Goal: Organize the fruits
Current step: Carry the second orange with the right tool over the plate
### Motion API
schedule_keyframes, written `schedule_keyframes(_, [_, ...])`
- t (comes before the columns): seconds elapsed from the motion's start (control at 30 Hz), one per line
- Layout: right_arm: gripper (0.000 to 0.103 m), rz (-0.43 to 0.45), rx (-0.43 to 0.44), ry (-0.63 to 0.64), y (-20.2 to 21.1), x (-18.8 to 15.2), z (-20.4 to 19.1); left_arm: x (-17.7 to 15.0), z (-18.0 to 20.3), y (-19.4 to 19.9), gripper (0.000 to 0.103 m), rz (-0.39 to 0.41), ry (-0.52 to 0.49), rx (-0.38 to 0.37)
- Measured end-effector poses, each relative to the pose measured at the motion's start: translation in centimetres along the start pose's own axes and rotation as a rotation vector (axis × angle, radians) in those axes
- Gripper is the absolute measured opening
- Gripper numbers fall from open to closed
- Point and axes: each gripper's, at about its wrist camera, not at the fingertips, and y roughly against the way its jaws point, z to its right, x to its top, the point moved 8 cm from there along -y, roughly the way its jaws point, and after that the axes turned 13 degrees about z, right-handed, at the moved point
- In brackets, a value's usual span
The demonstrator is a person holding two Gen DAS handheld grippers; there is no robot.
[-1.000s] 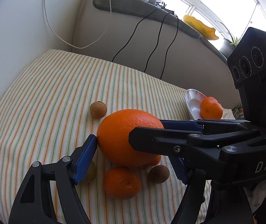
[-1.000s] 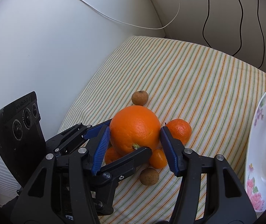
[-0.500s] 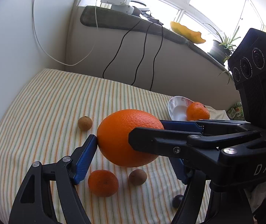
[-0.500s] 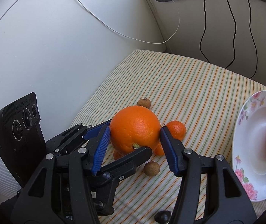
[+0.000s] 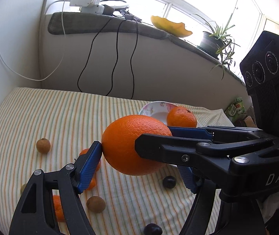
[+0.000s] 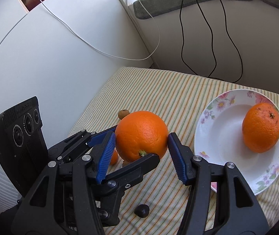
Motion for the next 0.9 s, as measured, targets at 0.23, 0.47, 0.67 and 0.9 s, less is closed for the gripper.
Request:
schedule_keyframes(0.23, [0.058,0.028,-0.051,-0.033,2.1,1.0,3.5,0.6,2.9,-2.9,0.074,-0.021,-0.019,-0.048])
schedule_keyframes(0.47, [0.058,0.040,-0.093,-0.054,3.1,1.7,6.5,0.9,4.4,-5.6,0.074,-0.048,-0.029,-0.065])
schedule_keyframes(0.67, [0.058,0.030,-0.109,-0.072,2.5,1.9,8.2,0.5,4.5,-7.1,0.074,-0.072,-0.020,-0.068])
schedule_keyframes(0.9, [0.058,0.030,-0.118,-0.090,2.6,1.9,9.1,0.4,5.0,-7.8,0.073,-0.076,-0.040,-0.069])
